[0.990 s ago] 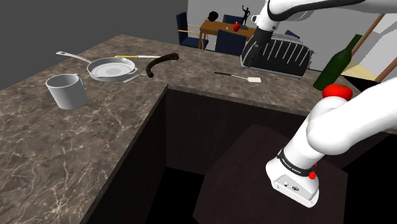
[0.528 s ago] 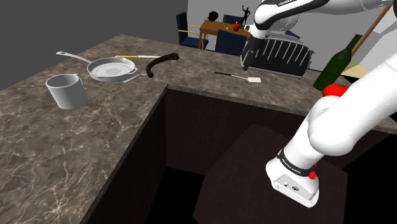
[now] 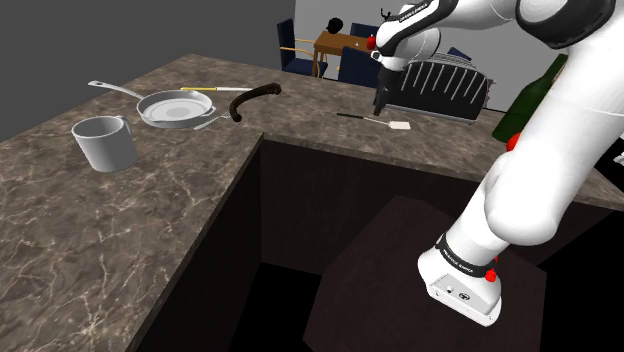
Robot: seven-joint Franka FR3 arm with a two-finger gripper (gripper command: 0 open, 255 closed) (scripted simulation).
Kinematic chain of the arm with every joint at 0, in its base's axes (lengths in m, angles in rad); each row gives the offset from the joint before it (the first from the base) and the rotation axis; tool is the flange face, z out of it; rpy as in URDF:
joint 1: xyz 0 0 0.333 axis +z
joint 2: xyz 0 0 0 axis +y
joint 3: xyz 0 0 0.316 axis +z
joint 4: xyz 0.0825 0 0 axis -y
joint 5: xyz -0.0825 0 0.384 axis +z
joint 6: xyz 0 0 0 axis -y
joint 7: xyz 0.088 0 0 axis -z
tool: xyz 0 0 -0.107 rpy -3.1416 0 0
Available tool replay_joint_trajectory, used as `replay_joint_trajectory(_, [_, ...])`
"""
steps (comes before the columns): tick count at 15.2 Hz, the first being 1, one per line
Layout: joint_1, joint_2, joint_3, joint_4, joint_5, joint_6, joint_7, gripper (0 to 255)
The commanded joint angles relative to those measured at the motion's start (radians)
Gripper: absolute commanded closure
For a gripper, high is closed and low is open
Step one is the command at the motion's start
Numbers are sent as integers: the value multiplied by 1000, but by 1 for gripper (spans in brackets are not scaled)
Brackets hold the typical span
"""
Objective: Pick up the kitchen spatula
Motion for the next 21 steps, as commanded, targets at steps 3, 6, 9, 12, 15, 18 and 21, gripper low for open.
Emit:
replay_joint_trajectory(3, [-7, 39, 4, -18, 37, 46, -34, 0])
replay_joint_trajectory(6, [-11, 63, 9, -32, 61, 76, -52, 0])
replay_joint_trajectory(9, [-10, 61, 9, -33, 60, 76, -50, 255])
replay_joint_trajectory(12, [-10, 60, 9, -34, 59, 76, -50, 255])
replay_joint_trajectory(15, [-10, 60, 9, -34, 59, 76, -50, 255])
replay_joint_trajectory(18, [-10, 53, 7, -27, 52, 64, -45, 255])
replay_joint_trajectory(21, [-4, 26, 2, -10, 25, 29, -25, 255])
